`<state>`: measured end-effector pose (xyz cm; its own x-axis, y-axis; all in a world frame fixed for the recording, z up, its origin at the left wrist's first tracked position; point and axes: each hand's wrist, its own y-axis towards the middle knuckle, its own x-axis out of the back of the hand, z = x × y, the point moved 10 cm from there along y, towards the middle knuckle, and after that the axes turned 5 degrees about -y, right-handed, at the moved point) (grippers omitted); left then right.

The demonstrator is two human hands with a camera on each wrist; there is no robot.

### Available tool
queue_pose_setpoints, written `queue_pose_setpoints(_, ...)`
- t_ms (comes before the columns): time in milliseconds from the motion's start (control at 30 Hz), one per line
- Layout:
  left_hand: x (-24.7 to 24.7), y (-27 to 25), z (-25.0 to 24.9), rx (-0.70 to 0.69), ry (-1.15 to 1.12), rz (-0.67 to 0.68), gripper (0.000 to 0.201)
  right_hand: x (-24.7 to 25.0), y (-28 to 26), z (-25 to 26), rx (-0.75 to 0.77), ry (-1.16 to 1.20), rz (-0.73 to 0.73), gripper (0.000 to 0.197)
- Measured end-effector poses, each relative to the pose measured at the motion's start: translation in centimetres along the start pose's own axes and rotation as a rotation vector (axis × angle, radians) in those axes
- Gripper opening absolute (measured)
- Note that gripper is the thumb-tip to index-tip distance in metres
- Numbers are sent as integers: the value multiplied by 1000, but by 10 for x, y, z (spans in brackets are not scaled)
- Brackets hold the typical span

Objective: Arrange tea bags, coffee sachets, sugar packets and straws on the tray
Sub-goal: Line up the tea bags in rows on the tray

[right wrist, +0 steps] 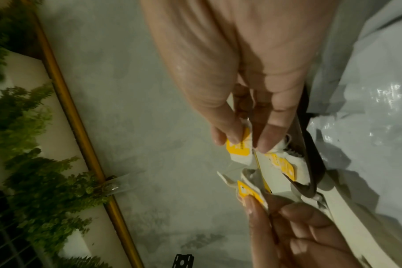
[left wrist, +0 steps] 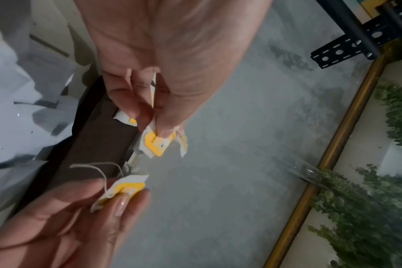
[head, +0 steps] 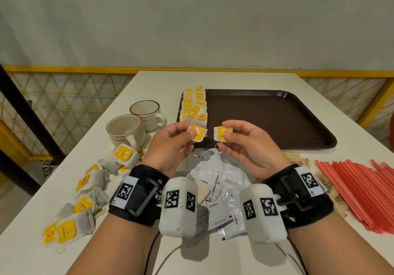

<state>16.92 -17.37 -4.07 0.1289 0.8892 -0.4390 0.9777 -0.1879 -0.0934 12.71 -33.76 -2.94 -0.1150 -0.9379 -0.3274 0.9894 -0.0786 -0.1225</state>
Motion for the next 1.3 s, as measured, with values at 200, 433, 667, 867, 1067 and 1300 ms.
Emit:
queue_pose_setpoints(200,2,0,-5,-49,58,-16,18,2,1,7,84,-62,-29,26)
queue_pose_setpoints(433,0,0,-6,-72,71,2,17,3,1,16,161,-76,-26,32)
queue_pose_setpoints(667,-2,-1,-11,-105,108,20,30,-13,-6,20,201,-220,91,40)
queue_pose_setpoints(867,-3,0,-16,-155,144,34,31,-19,-9,26,231,-237,147,48)
queue_pose_setpoints(1067,-4,-1,-17,-179,179,31,32,-26,-13,30,287,-347,172,53)
queue_pose_setpoints(1300,-29,-10,-11,-147,270,232,24,-27,-11,27,307,-482,150,50)
